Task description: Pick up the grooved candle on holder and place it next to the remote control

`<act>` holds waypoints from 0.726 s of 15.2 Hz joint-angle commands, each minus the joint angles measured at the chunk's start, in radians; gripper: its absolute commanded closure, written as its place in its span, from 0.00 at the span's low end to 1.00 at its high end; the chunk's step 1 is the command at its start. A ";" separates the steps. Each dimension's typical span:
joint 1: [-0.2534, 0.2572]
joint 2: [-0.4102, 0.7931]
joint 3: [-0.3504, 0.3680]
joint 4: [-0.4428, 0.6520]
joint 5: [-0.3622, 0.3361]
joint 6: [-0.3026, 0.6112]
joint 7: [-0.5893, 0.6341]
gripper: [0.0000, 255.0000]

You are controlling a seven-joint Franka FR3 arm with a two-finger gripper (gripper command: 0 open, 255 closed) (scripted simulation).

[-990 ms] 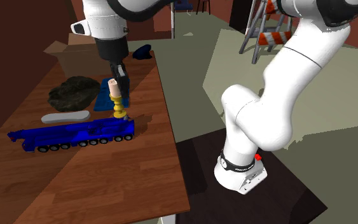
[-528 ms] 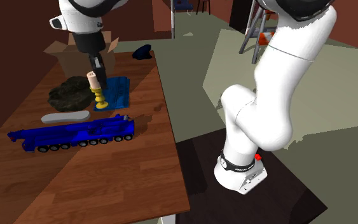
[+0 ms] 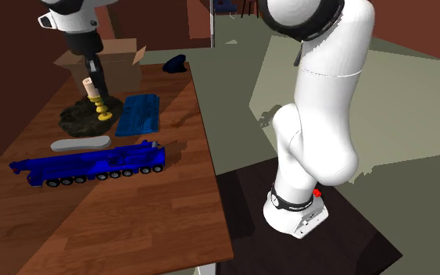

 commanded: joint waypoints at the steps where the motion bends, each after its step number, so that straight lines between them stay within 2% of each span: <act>1: -0.028 0.096 -0.015 0.102 0.054 -0.022 -0.049 1.00; 2: -0.048 0.146 -0.019 0.161 0.083 -0.039 -0.071 1.00; 3: -0.085 0.230 -0.024 0.265 0.129 -0.072 -0.104 1.00; 11: -0.078 0.223 -0.014 0.148 0.126 0.039 -0.104 1.00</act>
